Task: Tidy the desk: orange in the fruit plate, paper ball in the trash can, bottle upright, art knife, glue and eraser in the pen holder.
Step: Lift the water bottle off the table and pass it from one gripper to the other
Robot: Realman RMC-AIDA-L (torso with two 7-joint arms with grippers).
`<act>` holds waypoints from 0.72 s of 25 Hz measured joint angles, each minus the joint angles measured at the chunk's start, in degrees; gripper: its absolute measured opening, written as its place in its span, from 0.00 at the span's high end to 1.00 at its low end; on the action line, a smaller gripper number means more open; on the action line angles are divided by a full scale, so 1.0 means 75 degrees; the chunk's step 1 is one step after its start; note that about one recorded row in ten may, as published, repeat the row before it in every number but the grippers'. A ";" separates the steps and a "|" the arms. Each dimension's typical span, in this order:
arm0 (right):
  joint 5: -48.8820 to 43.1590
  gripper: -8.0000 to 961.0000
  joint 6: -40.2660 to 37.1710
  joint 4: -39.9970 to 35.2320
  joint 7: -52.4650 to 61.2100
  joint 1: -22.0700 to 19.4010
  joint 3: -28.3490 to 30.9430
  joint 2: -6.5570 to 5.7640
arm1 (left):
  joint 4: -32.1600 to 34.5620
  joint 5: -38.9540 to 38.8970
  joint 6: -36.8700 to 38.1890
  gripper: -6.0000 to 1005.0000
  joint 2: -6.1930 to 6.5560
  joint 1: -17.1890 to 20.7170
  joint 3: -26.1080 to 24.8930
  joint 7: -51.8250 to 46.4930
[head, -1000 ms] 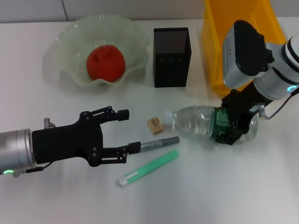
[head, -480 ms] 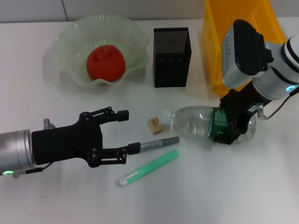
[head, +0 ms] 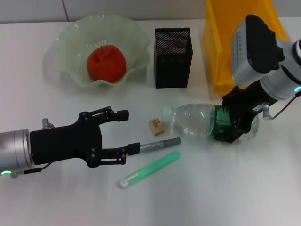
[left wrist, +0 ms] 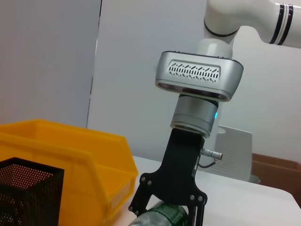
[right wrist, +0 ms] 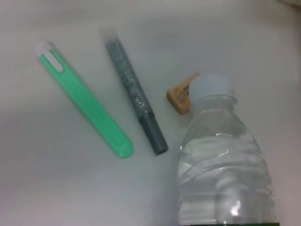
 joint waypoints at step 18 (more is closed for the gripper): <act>0.2948 0.20 0.0003 -0.0887 -0.1440 -0.1716 0.0909 -0.0036 | 0.0000 -0.0064 0.0059 0.19 -0.0090 -0.0026 -0.0292 -0.0153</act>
